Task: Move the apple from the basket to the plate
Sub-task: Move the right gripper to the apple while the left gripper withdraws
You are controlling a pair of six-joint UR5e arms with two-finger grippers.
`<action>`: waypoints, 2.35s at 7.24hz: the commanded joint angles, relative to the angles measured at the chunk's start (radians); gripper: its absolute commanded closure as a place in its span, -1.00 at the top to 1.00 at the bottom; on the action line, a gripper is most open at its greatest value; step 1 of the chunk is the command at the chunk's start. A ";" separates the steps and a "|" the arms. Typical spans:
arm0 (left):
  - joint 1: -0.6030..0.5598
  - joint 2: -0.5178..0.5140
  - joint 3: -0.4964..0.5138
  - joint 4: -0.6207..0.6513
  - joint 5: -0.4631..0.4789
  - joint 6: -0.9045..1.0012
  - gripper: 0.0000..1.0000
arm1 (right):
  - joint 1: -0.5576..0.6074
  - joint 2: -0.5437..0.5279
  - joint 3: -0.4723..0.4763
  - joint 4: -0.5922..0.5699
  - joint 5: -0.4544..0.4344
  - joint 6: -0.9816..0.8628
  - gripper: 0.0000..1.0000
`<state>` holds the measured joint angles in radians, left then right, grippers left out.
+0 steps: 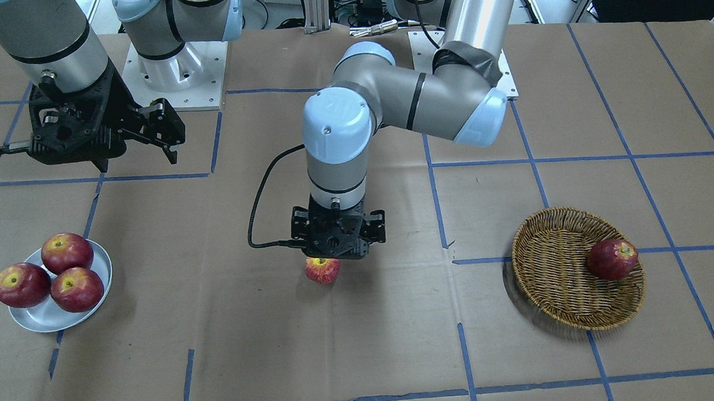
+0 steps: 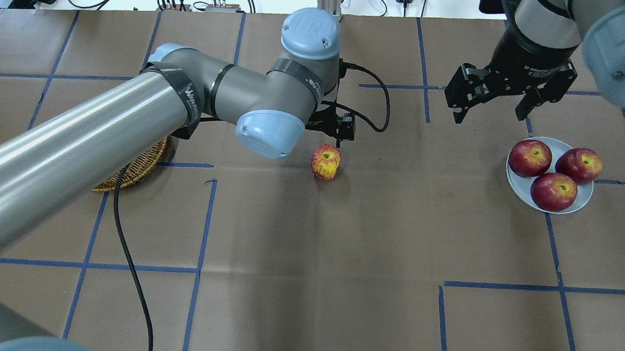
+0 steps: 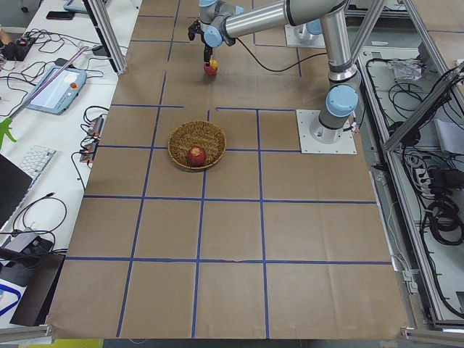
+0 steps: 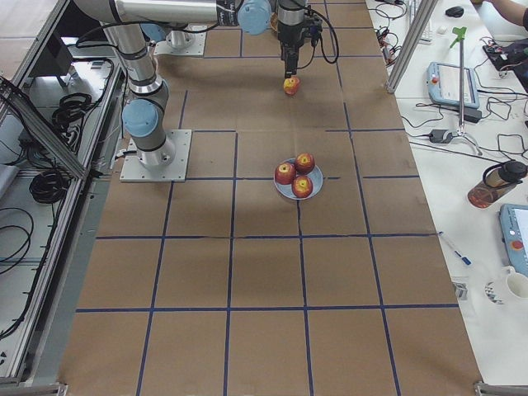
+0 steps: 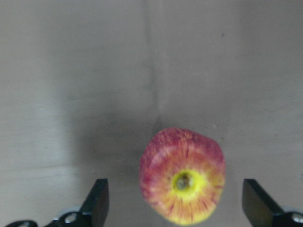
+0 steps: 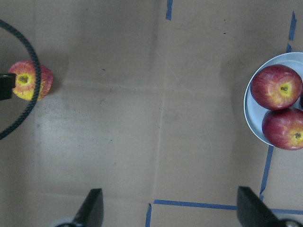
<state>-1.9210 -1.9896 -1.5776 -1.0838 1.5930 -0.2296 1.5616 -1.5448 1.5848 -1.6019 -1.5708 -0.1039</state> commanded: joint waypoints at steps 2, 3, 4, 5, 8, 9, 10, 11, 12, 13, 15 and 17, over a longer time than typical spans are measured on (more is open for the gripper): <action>0.143 0.194 -0.028 -0.189 0.004 0.126 0.99 | 0.001 0.006 0.003 -0.004 -0.002 0.018 1.00; 0.204 0.274 -0.032 -0.276 0.004 0.174 0.99 | 0.003 0.011 0.001 -0.004 0.002 0.041 1.00; 0.253 0.335 -0.033 -0.350 0.004 0.197 0.99 | 0.015 0.015 0.000 -0.009 0.002 0.079 1.00; 0.310 0.382 -0.033 -0.405 0.005 0.244 0.99 | 0.052 0.026 -0.002 -0.021 -0.002 0.082 1.00; 0.434 0.474 -0.033 -0.528 0.010 0.364 0.99 | 0.161 0.089 -0.003 -0.100 -0.005 0.203 1.00; 0.435 0.479 -0.033 -0.533 0.010 0.366 0.99 | 0.197 0.122 -0.003 -0.146 -0.005 0.255 1.00; 0.436 0.491 -0.033 -0.551 0.012 0.369 0.99 | 0.234 0.158 -0.003 -0.191 -0.005 0.298 1.00; 0.439 0.514 -0.033 -0.564 0.012 0.392 0.99 | 0.274 0.207 -0.005 -0.252 -0.006 0.347 1.00; 0.456 0.522 -0.035 -0.574 0.012 0.395 0.99 | 0.316 0.263 -0.009 -0.312 -0.014 0.386 1.00; 0.476 0.526 -0.033 -0.584 0.012 0.397 0.99 | 0.352 0.328 -0.026 -0.349 -0.015 0.420 1.00; 0.488 0.528 -0.033 -0.582 0.010 0.415 0.99 | 0.383 0.434 -0.020 -0.450 -0.018 0.446 1.00; 0.488 0.529 -0.033 -0.585 0.010 0.417 0.99 | 0.406 0.503 -0.017 -0.527 -0.018 0.452 1.00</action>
<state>-1.4337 -1.4611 -1.6110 -1.6682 1.6031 0.1851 1.9529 -1.0868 1.5659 -2.0799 -1.5890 0.3444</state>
